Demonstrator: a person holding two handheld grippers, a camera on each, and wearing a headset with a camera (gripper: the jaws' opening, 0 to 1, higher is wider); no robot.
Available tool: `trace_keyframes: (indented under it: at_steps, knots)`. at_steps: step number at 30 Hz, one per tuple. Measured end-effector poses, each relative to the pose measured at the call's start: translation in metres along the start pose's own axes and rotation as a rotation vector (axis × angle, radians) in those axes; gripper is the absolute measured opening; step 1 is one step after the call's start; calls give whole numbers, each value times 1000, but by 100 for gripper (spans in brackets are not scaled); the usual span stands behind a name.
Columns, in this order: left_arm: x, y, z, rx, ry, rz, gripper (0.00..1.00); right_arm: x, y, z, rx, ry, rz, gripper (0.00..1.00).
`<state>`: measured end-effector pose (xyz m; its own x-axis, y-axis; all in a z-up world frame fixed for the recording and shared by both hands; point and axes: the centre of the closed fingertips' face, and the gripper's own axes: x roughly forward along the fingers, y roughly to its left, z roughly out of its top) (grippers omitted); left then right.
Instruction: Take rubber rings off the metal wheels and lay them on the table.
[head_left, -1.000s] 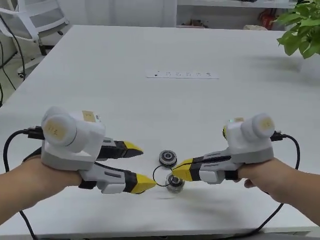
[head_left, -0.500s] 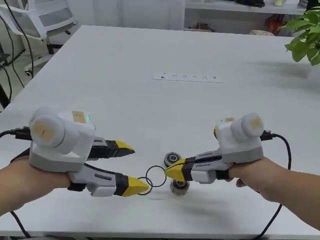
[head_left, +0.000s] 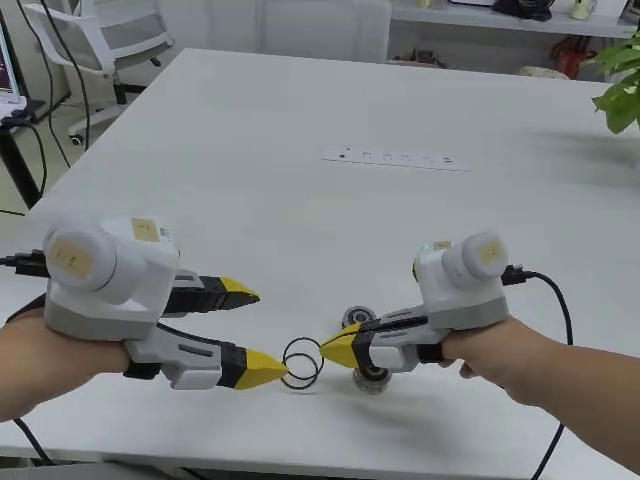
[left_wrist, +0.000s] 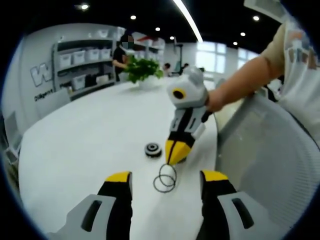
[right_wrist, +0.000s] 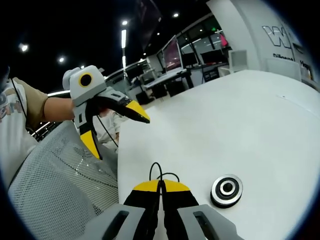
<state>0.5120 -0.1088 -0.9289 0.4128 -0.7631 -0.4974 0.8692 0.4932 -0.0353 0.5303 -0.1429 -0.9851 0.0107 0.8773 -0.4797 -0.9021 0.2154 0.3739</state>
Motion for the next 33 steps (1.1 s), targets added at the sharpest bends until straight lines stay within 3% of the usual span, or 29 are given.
trace_keyframes:
  at_steps: [7, 15, 33]
  knots:
    - [-3, 1, -2, -8, -2, 10, 55, 8, 1, -5, -2, 27, -2, 0]
    - [-6, 1, -6, -15, 4, 15, 55, 12, -7, -13, 1, 63, -43, 0]
    - [-5, 1, -9, -22, 15, 18, 53, 14, -9, -18, -47, 91, -73, 4]
